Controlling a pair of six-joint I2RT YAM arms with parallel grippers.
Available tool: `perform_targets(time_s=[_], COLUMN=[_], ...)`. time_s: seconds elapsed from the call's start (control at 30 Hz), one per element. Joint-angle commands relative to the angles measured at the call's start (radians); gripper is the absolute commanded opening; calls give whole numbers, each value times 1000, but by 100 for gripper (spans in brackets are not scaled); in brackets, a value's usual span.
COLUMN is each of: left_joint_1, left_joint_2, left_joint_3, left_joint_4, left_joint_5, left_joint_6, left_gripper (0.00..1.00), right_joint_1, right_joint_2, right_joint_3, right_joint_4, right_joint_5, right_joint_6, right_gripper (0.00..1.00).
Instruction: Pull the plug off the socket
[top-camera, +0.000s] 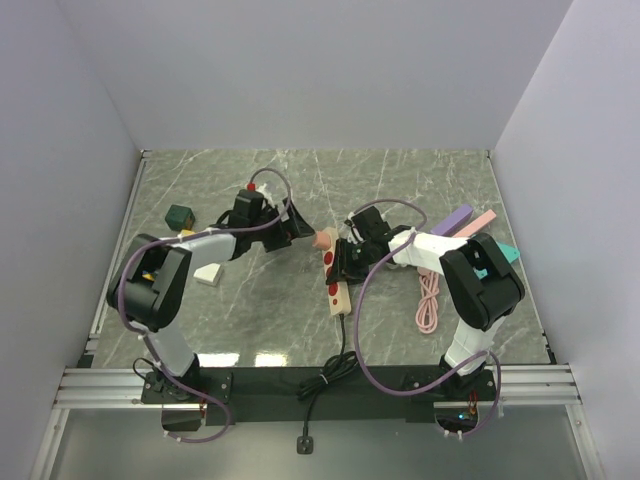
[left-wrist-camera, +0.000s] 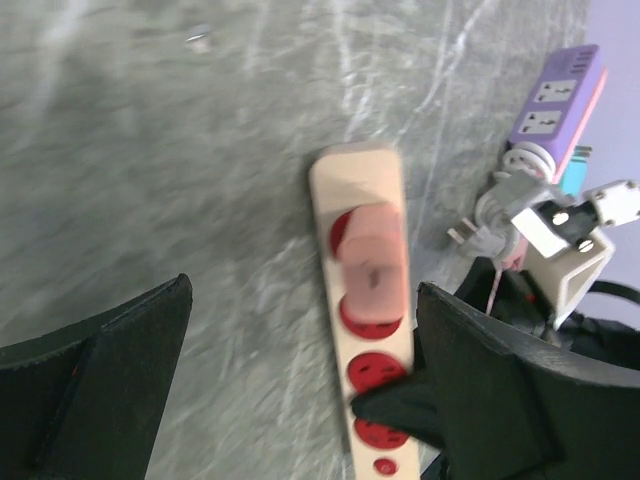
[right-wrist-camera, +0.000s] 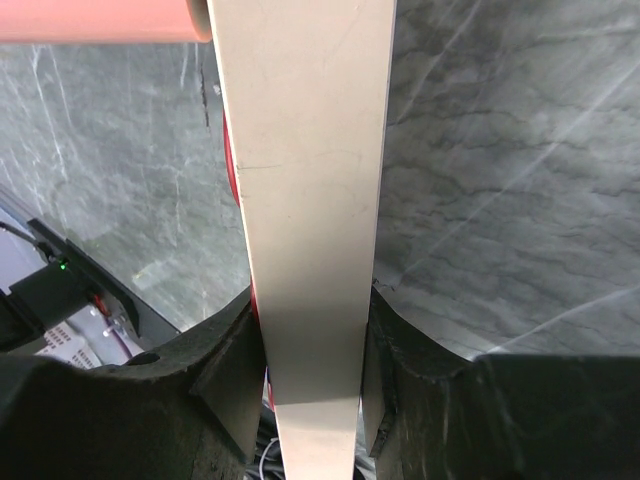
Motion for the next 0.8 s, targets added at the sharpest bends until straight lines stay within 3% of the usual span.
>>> perform_targets(time_s=[0.0,0.2,0.27,0.4,0.5,0.53,0.6,0.63,0.67,0.7,0.77], left_joint_1=[-24,-68,-85,-108,-113,-113,-113,-113,-113,-113,-113], left_joint_2=[29,96,121,145,142,144,150,152,153,153,144], left_joint_3=[73,122,141,161,150,148,152,155,156,153,147], left_joint_4=[68,80,75,63,72,69,57,51,46,40,39], left_joint_5=[23,40,43,54,57,58,61,58,57,58,63], left_joint_6=[-4,-4,2,13,10,10,14,17,17,17,14], left_gripper=[99,99,91,73,51,36,21,7,1,1,1], right_joint_1=[15,23,26,29,29,29,29,27,27,30,27], right_joint_2=[-9,-1,2,7,11,14,22,22,21,18,5], right_joint_3=[27,33,39,56,62,66,70,72,75,73,72], right_joint_4=[0,-5,-8,-22,-23,-25,-28,-28,-31,-29,-23], right_joint_5=[-49,-59,-59,-50,-49,-50,-49,-40,-27,-8,16], right_joint_6=[-14,-22,-26,-29,-29,-29,-28,-22,-19,-8,3], right_gripper=[0,0,0,0,0,0,1,8,20,43,57])
